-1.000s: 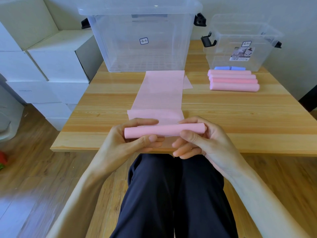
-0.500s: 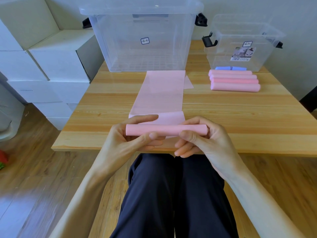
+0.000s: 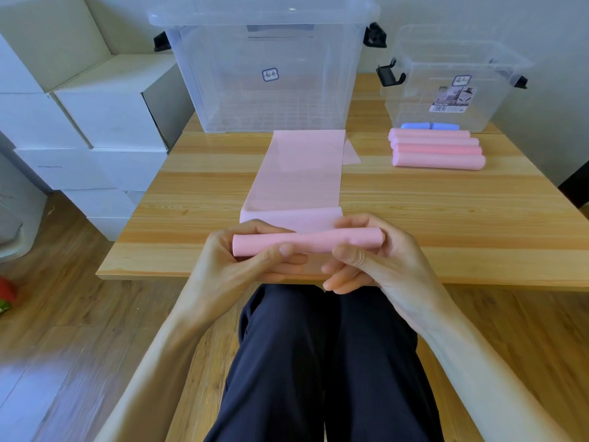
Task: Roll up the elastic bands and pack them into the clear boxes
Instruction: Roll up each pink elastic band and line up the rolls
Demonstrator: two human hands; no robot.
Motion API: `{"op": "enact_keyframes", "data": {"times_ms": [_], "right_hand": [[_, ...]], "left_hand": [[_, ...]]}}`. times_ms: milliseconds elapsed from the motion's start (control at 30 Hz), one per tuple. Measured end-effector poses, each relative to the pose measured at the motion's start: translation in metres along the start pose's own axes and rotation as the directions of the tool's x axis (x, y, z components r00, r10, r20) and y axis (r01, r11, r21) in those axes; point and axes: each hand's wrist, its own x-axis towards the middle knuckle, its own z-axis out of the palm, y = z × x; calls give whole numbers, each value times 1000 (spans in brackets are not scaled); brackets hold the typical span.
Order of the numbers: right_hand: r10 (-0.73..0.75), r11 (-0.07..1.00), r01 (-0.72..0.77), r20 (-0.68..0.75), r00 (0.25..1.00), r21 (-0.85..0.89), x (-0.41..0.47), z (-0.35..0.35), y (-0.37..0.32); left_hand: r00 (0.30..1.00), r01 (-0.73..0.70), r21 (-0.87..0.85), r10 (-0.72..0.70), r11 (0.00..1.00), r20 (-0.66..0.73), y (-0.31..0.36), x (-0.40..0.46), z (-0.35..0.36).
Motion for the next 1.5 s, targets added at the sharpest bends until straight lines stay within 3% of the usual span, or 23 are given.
{"op": "enact_keyframes", "data": {"times_ms": [400,533,667,1067,1200,1367,1500], "right_hand": [[2,1000,-2,7,1000,20,1,2,0],[-7,1000,7,-29,1000,19,0,1,1],[7,1000,-6,-30,1000,29,1,2,1],[10,1000,-10,-38,999,8,-1,1,0],[19,1000,-18,19,1000,-8,-1,1,-1],[32,999,-30,-62,998,34,-1,5,1],[33,999,-33,-22,999,39,-2,4,-1]], "left_hand": [[998,4,-9,-5,1000,-66,-3,0,-1],[1000,-23,-44,23,999,-5,-3,-1,-2],[998,-59,-18,58,998,-39,-5,-2,-3],[1000,-4,21,4,1000,3,-4,-4,-1],[999,-8,53,10,999,-47,-4,-3,-3],[1000,8,53,-7,999,-17,-4,-4,0],[998,18,54,-15,998,-54,-5,-3,1]]}}
